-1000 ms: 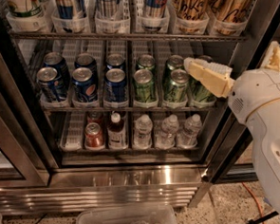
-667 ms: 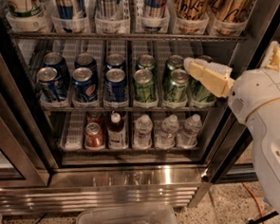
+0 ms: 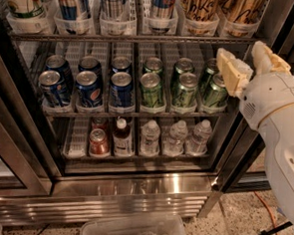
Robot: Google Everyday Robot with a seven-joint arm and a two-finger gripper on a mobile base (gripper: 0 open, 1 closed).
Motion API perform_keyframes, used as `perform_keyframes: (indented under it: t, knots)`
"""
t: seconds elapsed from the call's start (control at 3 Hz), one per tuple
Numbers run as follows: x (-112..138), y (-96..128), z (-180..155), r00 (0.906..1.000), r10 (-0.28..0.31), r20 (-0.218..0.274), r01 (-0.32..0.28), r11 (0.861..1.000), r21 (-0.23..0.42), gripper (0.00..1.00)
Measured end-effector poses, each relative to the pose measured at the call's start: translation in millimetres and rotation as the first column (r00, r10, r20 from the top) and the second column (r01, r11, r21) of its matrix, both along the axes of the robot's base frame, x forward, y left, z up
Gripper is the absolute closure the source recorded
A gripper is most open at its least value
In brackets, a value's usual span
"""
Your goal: Pick orange can from top shelf of fridge
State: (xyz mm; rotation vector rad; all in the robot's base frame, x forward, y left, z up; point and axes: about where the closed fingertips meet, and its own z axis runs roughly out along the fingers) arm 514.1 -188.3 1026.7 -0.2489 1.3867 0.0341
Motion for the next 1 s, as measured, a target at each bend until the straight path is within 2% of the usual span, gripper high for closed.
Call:
perform_keyframes:
  t: [0.33,0.67,1.0]
  knots:
    - [0.0,0.0,0.0,1.0,0.0,0.0,0.0,1.0,0.0,0.5]
    - [0.0,0.1,0.0,1.0,0.0,0.0,0.0,1.0,0.0,0.29]
    - [0.0,0.1,0.0,1.0,0.0,0.0,0.0,1.0,0.0,0.36]
